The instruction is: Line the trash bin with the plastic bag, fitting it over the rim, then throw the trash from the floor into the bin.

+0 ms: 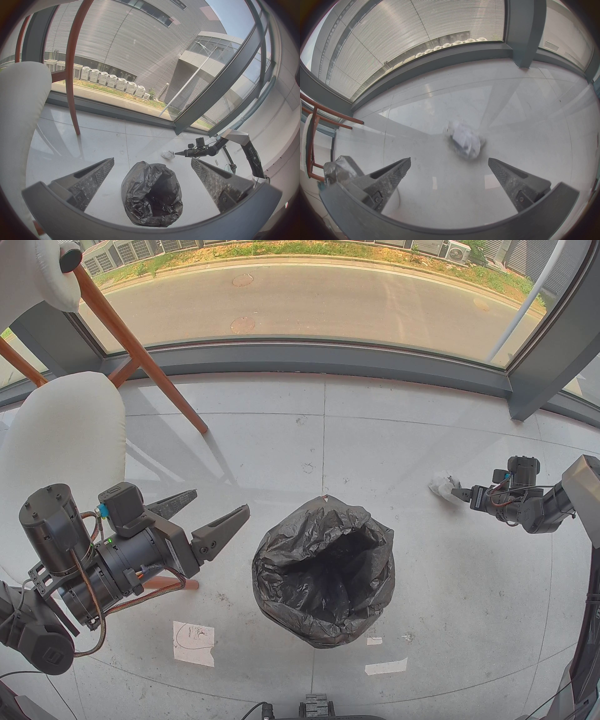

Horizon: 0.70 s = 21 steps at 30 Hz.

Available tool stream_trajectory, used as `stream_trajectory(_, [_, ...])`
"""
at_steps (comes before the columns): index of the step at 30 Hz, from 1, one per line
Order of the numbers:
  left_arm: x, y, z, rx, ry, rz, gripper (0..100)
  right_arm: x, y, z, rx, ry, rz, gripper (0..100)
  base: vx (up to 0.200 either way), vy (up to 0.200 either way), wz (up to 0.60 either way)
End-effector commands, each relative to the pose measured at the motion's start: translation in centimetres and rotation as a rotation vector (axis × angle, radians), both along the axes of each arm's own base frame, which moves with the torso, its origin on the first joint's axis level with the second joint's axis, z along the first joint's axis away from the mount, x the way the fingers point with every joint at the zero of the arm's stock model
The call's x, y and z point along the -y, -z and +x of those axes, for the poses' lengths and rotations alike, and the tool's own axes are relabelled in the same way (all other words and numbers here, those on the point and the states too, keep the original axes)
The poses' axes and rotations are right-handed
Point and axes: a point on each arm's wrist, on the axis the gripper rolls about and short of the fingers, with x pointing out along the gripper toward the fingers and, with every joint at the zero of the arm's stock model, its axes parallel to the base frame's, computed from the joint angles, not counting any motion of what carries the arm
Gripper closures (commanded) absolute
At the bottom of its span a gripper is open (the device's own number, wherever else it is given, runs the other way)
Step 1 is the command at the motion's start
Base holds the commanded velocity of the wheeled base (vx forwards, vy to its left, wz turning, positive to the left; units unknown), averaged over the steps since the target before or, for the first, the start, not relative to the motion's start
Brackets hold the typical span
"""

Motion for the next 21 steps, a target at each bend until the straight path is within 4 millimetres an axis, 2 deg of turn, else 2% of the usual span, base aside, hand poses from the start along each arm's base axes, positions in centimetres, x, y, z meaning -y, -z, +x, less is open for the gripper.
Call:
stream_trajectory(1, [0.1, 0.1, -0.1, -0.002, 0.005, 0.002, 0, 1.1, 3.5, 1.7, -0.002, 0.006, -0.023, 0, 0.0, 0.0, 0.0])
stream_trajectory(10, [0.1, 0.2, -0.1, -0.007, 0.002, 0.003, 0, 1.5, 6.2, 3.3, -0.004, -0.005, -0.027, 0, 0.0, 0.0, 0.0])
stream_trajectory(20, [0.1, 0.2, -0.1, -0.007, 0.002, 0.005, 0, 2.4, 10.0, 7.0, 0.04, -0.041, -0.029, 0, 0.0, 0.0, 0.0])
stream_trajectory(21, [0.1, 0.2, -0.1, -0.006, 0.002, 0.004, 0, 2.4, 10.1, 7.4, 0.047, -0.043, -0.031, 100, 0.0, 0.0, 0.0])
